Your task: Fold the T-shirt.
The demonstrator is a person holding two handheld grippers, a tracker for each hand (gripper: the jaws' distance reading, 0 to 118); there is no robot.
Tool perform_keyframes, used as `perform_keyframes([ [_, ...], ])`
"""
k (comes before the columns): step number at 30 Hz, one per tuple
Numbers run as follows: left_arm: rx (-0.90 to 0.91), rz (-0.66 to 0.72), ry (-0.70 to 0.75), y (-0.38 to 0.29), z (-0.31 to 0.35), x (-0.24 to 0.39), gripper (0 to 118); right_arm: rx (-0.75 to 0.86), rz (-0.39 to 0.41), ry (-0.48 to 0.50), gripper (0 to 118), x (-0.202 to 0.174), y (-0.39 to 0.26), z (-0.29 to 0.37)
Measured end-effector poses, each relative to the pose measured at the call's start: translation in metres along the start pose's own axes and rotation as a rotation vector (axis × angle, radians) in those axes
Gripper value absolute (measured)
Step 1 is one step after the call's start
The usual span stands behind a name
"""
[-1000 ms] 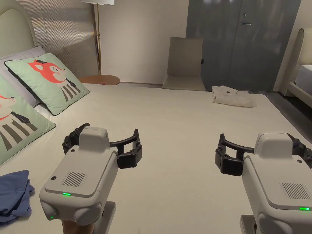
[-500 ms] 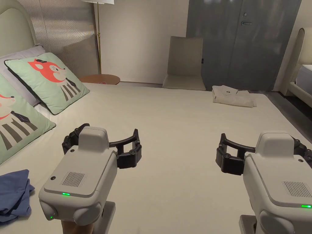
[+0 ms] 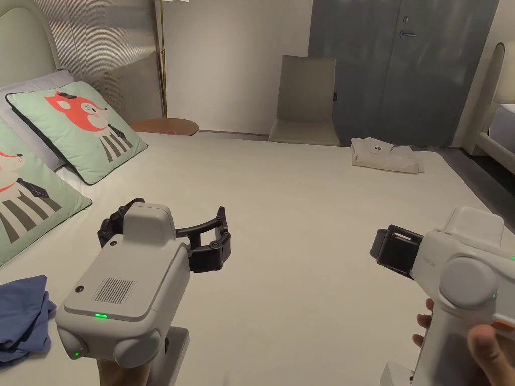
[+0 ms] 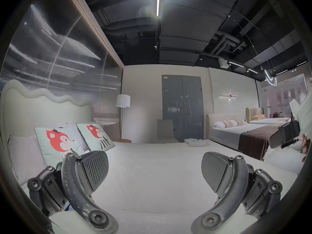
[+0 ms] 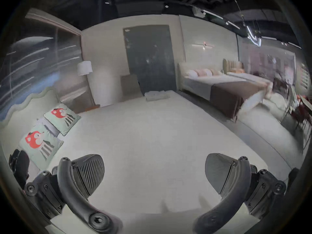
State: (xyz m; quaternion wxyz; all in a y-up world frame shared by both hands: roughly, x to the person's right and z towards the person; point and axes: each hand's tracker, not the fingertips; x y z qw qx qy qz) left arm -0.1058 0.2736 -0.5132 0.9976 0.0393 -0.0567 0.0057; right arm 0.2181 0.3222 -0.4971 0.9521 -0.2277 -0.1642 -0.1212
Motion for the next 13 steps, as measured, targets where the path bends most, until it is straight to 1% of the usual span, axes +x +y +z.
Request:
perform_keyframes([
  [2,0.001,0.001,-0.001,-0.0002,-0.0005,0.0001,110,-0.011,0.016,-0.003,118,-0.0013,0.0024,0.0029],
  [4,0.002,0.001,-0.004,0.0002,-0.0007,0.0,110,-0.018,0.016,-0.009,118,-0.0024,0.0026,0.0029],
  [6,0.004,-0.002,-0.004,0.0016,0.0003,0.0012,110,-0.007,0.022,0.012,118,0.0003,0.0012,0.0014],
  [11,0.005,-0.002,-0.007,0.0034,0.0004,0.002,110,0.014,0.046,0.009,118,-0.0018,-0.001,0.005],
  [13,0.006,-0.004,-0.006,0.0045,0.0013,0.0029,110,0.014,0.03,0.025,118,-0.0013,-0.0013,0.0052],
])
